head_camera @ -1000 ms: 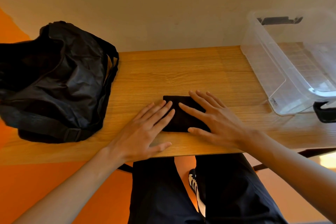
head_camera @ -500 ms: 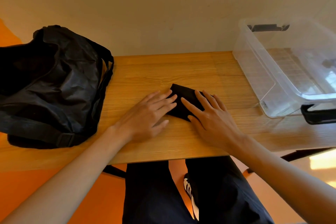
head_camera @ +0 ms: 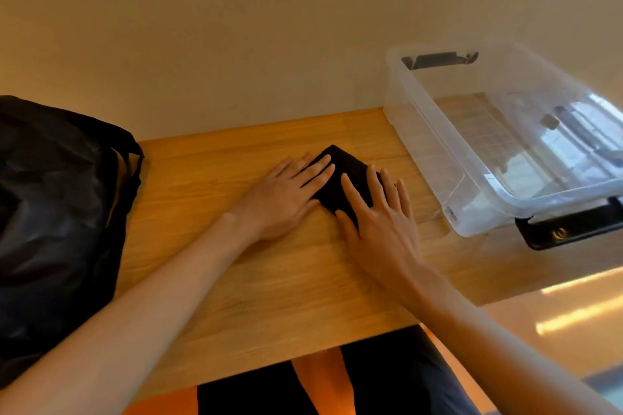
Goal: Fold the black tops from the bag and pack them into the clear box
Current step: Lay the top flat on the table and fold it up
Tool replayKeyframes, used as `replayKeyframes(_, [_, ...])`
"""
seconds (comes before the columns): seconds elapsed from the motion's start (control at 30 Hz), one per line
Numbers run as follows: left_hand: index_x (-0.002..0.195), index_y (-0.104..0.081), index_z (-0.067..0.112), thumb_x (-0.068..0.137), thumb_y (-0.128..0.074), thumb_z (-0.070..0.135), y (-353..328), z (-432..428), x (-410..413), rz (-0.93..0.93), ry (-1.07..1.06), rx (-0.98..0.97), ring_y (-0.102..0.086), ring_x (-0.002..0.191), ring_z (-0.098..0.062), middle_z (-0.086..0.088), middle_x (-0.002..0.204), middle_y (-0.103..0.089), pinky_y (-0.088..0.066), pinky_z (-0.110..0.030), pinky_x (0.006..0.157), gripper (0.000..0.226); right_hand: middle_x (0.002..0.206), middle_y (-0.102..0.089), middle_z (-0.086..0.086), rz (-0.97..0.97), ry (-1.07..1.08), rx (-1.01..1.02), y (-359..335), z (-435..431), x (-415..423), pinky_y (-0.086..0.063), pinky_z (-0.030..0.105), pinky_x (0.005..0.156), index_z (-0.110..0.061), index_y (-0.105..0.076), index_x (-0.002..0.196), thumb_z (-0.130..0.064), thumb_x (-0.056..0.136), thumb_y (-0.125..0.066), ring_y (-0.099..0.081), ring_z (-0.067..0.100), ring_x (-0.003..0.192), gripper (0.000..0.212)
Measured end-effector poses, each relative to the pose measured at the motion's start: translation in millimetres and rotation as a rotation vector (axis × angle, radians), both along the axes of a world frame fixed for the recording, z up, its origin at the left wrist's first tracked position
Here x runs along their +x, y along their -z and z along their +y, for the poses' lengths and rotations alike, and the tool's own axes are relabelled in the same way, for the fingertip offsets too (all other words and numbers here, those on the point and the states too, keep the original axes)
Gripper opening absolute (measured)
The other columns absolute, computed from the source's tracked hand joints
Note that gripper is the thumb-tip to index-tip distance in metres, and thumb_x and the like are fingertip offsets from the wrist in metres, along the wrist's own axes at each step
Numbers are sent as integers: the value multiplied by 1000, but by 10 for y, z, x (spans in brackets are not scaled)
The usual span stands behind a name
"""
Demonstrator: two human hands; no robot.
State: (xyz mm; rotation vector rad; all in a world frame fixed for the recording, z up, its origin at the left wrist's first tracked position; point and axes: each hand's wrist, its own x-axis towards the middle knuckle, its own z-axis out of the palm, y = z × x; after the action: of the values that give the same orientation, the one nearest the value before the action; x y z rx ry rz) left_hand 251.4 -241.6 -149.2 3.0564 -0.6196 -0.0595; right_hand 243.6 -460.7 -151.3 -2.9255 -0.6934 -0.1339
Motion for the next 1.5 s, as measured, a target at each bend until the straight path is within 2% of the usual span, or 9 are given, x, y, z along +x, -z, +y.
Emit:
replayKeyframes(0.37, [160,-29,20,107,-47,16,-12,-137,881,-220,-2,23,-20,156,-28,-6,168,-25,-27,-45,122,56,170,5,17,28,59,6,88,53,528,-2,51,128,-31,1,163,-32,110,-33,11,34,156,63])
replayKeyframes(0.5, [153,-45,12,102,-34,19,3,-119,1007,-218,135,-42,-41,146,-30,-11,159,-42,-37,-46,115,52,169,14,17,68,103,-10,18,110,822,5,48,128,-30,10,162,-30,110,-28,18,34,155,64])
replayKeyframes(0.67, [157,-37,20,105,-29,37,32,-32,1048,-108,155,-90,-32,151,-28,-7,166,-30,-32,-46,120,56,169,15,14,106,116,42,-26,78,896,5,46,128,-35,7,162,-54,108,-20,16,31,156,63])
replayKeyframes(0.8, [152,-41,17,100,-37,32,-8,-43,1024,-118,125,-183,-22,155,-26,-7,168,-23,-26,-45,122,54,169,14,15,99,34,-1,33,17,651,2,50,128,-32,1,163,-53,107,-24,16,34,155,65])
replayKeyframes(0.93, [163,-9,31,105,-41,32,-86,-100,1139,-18,100,-168,10,158,-17,0,172,5,2,-36,126,66,167,-22,17,20,20,78,47,-61,465,-16,51,126,-23,-45,152,-43,101,-23,-14,35,156,59])
replayKeyframes(1.07, [162,-1,37,106,-35,41,-68,-113,1197,3,66,-45,7,158,-20,-2,172,3,4,-38,127,66,139,-63,7,-97,4,242,43,-156,295,-40,47,111,-16,-74,109,-36,98,-37,-52,28,136,43])
replayKeyframes(1.17, [163,-3,33,105,-36,42,-83,-65,1129,-19,-3,-32,1,158,-22,-6,172,-4,1,-38,127,67,131,-67,4,-135,38,339,13,-213,328,-49,49,101,-15,-74,105,-31,95,-42,-58,26,124,37])
replayKeyframes(1.3, [164,-1,28,107,-36,42,-127,-15,1030,-37,-72,-80,6,158,-22,-7,172,1,2,-38,127,69,156,-44,13,-107,130,342,3,-186,494,-40,50,110,-14,-56,141,-35,96,-44,-42,31,141,51])
replayKeyframes(1.5, [164,-10,32,98,-13,63,-241,46,740,-32,-104,-31,4,158,-22,-5,172,0,1,-40,127,73,165,-28,14,-55,137,253,-104,-9,629,-32,51,117,-24,-40,156,-59,97,-38,-26,33,151,68])
